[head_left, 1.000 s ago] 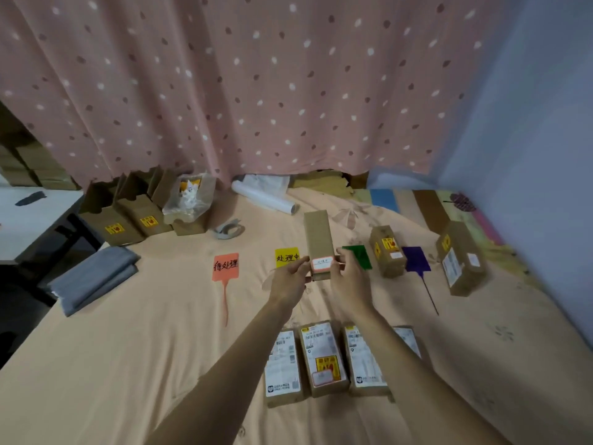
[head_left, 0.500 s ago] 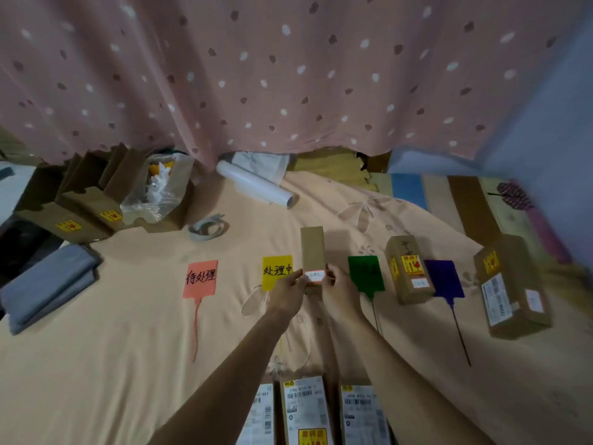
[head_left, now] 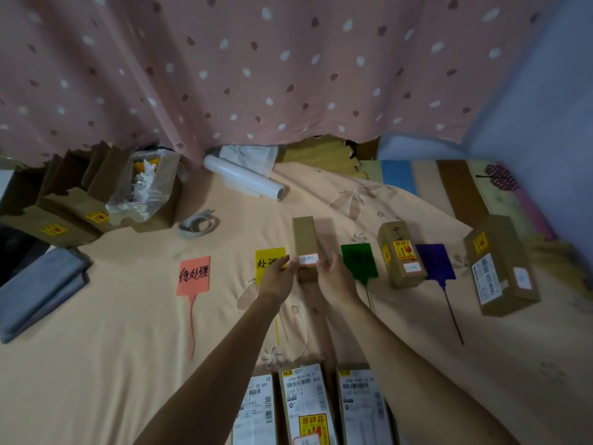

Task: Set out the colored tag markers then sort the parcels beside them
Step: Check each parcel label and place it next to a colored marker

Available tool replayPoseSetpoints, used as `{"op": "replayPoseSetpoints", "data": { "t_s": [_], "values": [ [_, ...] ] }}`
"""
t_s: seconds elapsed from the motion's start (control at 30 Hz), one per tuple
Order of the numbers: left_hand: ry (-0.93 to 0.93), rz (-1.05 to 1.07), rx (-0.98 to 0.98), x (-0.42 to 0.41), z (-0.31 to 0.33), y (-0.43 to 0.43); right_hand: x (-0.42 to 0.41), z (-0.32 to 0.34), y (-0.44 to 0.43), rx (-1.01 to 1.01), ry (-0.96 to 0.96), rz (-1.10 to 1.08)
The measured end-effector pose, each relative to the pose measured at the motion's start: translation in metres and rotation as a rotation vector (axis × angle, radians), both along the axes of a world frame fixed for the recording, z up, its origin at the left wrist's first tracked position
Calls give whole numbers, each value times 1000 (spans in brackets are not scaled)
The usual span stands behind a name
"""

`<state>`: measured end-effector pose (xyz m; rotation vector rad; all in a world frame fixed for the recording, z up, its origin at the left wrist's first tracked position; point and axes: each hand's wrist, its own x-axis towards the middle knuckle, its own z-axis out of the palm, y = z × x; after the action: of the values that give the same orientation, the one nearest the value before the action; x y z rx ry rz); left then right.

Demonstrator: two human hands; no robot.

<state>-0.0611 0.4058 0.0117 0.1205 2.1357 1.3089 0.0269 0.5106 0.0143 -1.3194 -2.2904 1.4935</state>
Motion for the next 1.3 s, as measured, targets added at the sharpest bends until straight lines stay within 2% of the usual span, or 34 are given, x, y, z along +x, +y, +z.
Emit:
{"op": "replayPoseSetpoints", "data": {
  "t_s": [0.3, 0.5, 0.7, 0.97, 1.17, 1.3],
  "values": [
    [64, -58, 103, 12, 74, -61, 36, 70, -44, 133, 40, 7],
    [100, -67, 190, 49, 128, -151, 86, 124, -120, 203, 107, 20],
    [117, -88, 259, 90, 156, -229, 144, 135, -196, 191, 105, 58],
    [29, -79, 177, 146, 109, -282, 196, 86, -248, 110, -24, 132],
    [-7, -70, 10, 169, 50, -287, 208, 42, -259, -22, -131, 223],
    [-37, -156, -114, 187, 10, -290, 211, 8, -266, -189, -124, 292]
  ]
}}
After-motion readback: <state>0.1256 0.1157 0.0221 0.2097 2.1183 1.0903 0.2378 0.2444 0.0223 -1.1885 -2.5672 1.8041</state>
